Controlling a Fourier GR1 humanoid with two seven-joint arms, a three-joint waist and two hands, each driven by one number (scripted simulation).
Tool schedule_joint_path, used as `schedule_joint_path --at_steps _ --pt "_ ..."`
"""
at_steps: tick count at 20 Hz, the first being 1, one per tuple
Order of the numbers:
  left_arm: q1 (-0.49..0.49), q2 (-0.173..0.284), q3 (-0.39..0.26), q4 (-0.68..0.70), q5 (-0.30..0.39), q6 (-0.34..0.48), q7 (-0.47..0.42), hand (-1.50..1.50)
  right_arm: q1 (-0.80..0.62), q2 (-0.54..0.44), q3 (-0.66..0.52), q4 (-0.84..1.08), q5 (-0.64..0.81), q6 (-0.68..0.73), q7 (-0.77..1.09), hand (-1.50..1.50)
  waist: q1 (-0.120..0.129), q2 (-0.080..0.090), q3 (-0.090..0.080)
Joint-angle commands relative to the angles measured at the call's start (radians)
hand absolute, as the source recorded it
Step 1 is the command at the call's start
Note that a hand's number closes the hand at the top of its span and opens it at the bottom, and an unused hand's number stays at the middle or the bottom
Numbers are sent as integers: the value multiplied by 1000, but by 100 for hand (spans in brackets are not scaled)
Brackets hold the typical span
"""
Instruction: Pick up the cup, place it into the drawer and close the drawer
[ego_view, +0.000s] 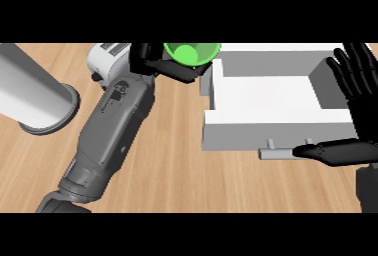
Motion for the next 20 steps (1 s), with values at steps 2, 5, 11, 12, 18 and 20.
schedule_joint_path --at_steps 2,5,11,12,18,20 --pt "-135 -3 -128 5 70 167 155 150 22 -3 2 -4 13 12 -30 -150 -15 4 0" --pt "-281 -3 -93 164 68 187 226 150 -10 -6 -12 -15 -21 12 -1 -150 -34 11 0" --pt "-342 -3 -215 368 135 282 220 150 -44 -3 4 55 -13 34 -50 -150 -69 23 1" --pt "-374 -3 -234 382 153 268 266 150 -59 9 11 97 12 24 -90 -150 -72 26 2" --pt "-340 -3 -357 465 203 214 301 150 -69 14 51 33 -11 47 -40 -150 -134 32 2" --pt "-319 -3 -381 502 179 171 268 150 -83 32 60 43 8 20 -39 -150 -145 45 1"
